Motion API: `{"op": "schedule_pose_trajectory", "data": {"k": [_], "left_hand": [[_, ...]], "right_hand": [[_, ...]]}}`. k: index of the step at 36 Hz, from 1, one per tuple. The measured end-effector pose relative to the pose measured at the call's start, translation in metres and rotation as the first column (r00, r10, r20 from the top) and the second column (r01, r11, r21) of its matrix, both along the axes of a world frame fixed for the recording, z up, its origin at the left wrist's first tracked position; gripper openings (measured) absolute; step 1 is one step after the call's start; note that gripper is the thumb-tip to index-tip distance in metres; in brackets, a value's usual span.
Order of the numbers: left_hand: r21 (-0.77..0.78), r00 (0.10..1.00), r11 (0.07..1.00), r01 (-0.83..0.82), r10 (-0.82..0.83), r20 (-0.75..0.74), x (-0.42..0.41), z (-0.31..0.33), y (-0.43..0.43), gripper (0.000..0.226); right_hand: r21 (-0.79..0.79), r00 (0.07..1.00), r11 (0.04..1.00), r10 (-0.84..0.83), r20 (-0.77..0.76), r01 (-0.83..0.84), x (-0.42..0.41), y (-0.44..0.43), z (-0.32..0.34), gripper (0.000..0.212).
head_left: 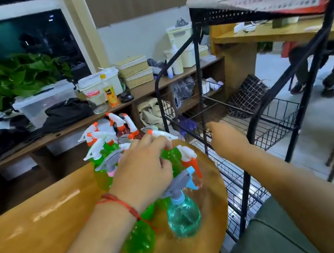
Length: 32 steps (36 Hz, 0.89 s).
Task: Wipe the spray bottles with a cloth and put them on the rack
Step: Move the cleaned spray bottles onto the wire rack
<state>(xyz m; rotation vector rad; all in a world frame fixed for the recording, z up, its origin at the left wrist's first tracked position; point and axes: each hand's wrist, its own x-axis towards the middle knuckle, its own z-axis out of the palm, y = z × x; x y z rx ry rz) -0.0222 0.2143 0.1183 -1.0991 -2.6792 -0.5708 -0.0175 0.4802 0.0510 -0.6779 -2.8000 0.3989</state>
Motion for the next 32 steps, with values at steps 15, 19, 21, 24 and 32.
{"op": "schedule_pose_trajectory", "data": {"k": [15,19,21,24,32], "left_hand": [[-0.037,0.998,0.999,-0.036,0.038,0.059,-0.017,0.017,-0.031,0.038],[0.026,0.997,0.998,-0.054,0.052,0.052,-0.026,0.019,-0.049,0.032],[0.045,0.997,0.998,-0.054,0.051,0.062,-0.03,0.021,-0.057,0.034],[0.062,0.996,0.997,-0.054,0.049,0.08,-0.04,0.022,-0.068,0.034],[0.053,0.994,0.998,-0.044,0.038,0.106,-0.069,0.028,-0.076,0.028]], "right_hand": [[-0.075,0.996,0.993,0.088,-0.013,-0.088,0.013,-0.028,0.016,0.064],[-0.074,0.995,0.992,0.102,0.011,-0.101,0.013,-0.042,0.019,0.068],[-0.072,0.994,0.992,0.104,0.024,-0.102,0.015,-0.044,0.018,0.068],[-0.073,0.995,0.993,0.098,0.024,-0.096,0.018,-0.044,0.018,0.066],[0.062,0.985,0.993,0.095,0.142,-0.104,0.01,-0.044,0.043,0.041]]}}
